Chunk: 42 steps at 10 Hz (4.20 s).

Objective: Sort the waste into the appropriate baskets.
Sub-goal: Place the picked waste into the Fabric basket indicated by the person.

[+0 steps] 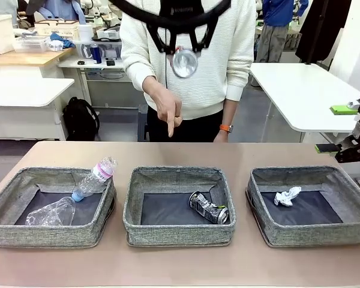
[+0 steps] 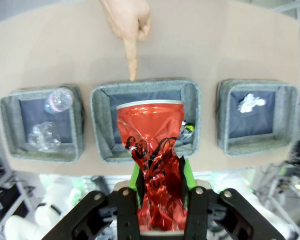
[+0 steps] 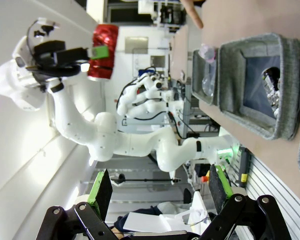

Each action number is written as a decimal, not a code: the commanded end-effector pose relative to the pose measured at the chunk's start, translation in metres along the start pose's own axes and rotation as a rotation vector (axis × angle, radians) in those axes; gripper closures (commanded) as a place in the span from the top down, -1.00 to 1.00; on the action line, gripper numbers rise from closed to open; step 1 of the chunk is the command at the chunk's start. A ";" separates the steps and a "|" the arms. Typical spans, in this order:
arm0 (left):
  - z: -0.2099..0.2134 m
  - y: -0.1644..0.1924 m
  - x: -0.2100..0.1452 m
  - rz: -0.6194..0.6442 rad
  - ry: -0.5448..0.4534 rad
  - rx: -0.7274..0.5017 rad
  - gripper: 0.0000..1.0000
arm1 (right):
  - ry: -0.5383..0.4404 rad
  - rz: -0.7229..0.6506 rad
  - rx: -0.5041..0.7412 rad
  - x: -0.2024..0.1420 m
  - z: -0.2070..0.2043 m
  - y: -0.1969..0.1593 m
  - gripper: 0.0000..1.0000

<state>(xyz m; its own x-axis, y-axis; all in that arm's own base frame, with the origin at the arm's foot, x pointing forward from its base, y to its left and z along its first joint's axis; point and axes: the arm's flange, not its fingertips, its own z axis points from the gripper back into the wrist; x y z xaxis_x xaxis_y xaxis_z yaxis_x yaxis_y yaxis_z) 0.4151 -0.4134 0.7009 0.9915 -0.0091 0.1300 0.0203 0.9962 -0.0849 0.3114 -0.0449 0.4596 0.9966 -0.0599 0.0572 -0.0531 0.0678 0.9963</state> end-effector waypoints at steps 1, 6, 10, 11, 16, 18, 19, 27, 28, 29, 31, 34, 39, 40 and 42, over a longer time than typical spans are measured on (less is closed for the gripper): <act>-0.068 0.037 -0.055 -0.162 0.038 -0.017 -0.30 | -0.001 -0.018 0.011 0.000 0.000 0.006 1.00; -0.195 0.058 -0.098 -0.211 0.029 0.003 -0.30 | -0.001 -0.018 0.011 0.000 0.000 0.006 1.00; -0.198 0.044 -0.089 -0.201 0.025 -0.026 -0.30 | -0.001 -0.018 0.011 0.000 0.000 0.006 1.00; -0.197 0.043 -0.088 -0.188 0.028 -0.029 -0.30 | -0.001 -0.018 0.011 0.000 0.000 0.006 1.00; -0.199 0.044 -0.086 -0.173 0.023 -0.041 1.00 | -0.001 -0.018 0.011 0.000 0.000 0.006 1.00; -0.200 0.044 -0.086 -0.171 0.025 -0.040 1.00 | -0.001 -0.018 0.011 0.000 0.000 0.006 1.00; -0.200 0.045 -0.085 -0.172 0.026 -0.046 1.00 | -0.001 -0.018 0.011 0.000 0.000 0.006 1.00; -0.131 0.180 -0.075 -0.436 0.117 -1.175 1.00 | -0.001 -0.018 0.011 0.000 0.000 0.006 1.00; -0.133 0.209 -0.080 -0.430 0.052 -1.288 1.00 | -0.001 -0.018 0.011 0.000 0.000 0.006 1.00; -0.135 0.239 -0.085 -0.345 0.035 -1.329 1.00 | -0.001 -0.018 0.011 0.000 0.000 0.006 1.00; -0.147 0.314 -0.102 -0.086 -0.006 -1.420 1.00 | -0.001 -0.018 0.011 0.000 0.000 0.006 1.00; -0.168 0.395 -0.150 0.202 -0.048 -1.481 1.00 | -0.001 -0.018 0.011 0.000 0.000 0.006 1.00; -0.169 0.428 -0.120 0.223 -0.069 -1.460 1.00 | -0.001 -0.018 0.011 0.000 0.000 0.006 1.00; -0.169 0.428 -0.120 0.223 -0.069 -1.460 1.00 | -0.001 -0.018 0.011 0.000 0.000 0.006 1.00; -0.169 0.428 -0.120 0.223 -0.069 -1.460 1.00 | -0.001 -0.018 0.011 0.000 0.000 0.006 1.00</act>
<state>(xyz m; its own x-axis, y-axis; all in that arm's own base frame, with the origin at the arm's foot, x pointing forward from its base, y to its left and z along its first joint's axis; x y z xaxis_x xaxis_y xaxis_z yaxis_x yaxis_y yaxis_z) 0.3262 -0.0020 0.4803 0.9837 0.1782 0.0227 0.0162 0.0378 -0.9992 0.3114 -0.0449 0.4597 0.9966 -0.0599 0.0569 -0.0529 0.0675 0.9963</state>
